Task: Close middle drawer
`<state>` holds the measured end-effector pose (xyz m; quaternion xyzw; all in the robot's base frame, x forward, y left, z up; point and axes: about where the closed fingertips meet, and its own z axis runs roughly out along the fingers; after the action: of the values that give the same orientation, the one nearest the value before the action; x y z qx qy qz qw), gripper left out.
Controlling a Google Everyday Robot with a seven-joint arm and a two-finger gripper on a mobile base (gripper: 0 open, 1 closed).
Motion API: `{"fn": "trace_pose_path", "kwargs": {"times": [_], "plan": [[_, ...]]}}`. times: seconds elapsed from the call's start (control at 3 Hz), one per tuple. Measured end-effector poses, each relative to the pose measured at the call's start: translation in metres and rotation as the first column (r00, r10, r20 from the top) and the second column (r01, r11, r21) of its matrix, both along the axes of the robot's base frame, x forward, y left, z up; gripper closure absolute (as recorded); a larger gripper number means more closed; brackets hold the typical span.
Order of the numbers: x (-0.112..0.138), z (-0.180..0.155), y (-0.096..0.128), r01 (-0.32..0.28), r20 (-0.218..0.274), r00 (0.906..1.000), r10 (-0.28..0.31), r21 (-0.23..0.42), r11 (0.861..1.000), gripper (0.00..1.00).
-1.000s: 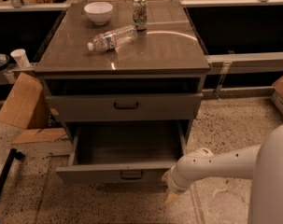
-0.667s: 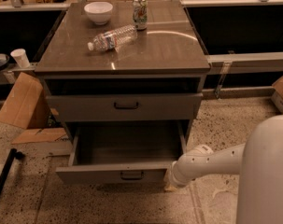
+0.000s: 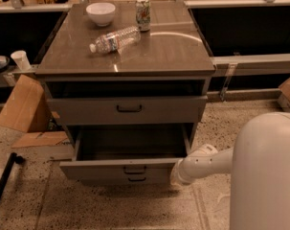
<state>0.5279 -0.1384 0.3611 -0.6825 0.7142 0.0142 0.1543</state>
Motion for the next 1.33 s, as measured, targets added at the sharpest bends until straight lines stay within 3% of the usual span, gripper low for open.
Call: {"fn": "trace_pose_path", "kwargs": {"times": [0.33, 0.67, 1.33], "plan": [[0.0, 0.0, 0.0, 0.0, 0.0, 1.0, 0.0, 0.0, 1.0, 1.0], [0.025, 0.001, -0.002, 0.014, 0.04, 0.9991, -0.014, 0.015, 1.0, 1.0], [0.025, 0.001, -0.002, 0.014, 0.04, 0.9991, -0.014, 0.015, 1.0, 0.5]]}}
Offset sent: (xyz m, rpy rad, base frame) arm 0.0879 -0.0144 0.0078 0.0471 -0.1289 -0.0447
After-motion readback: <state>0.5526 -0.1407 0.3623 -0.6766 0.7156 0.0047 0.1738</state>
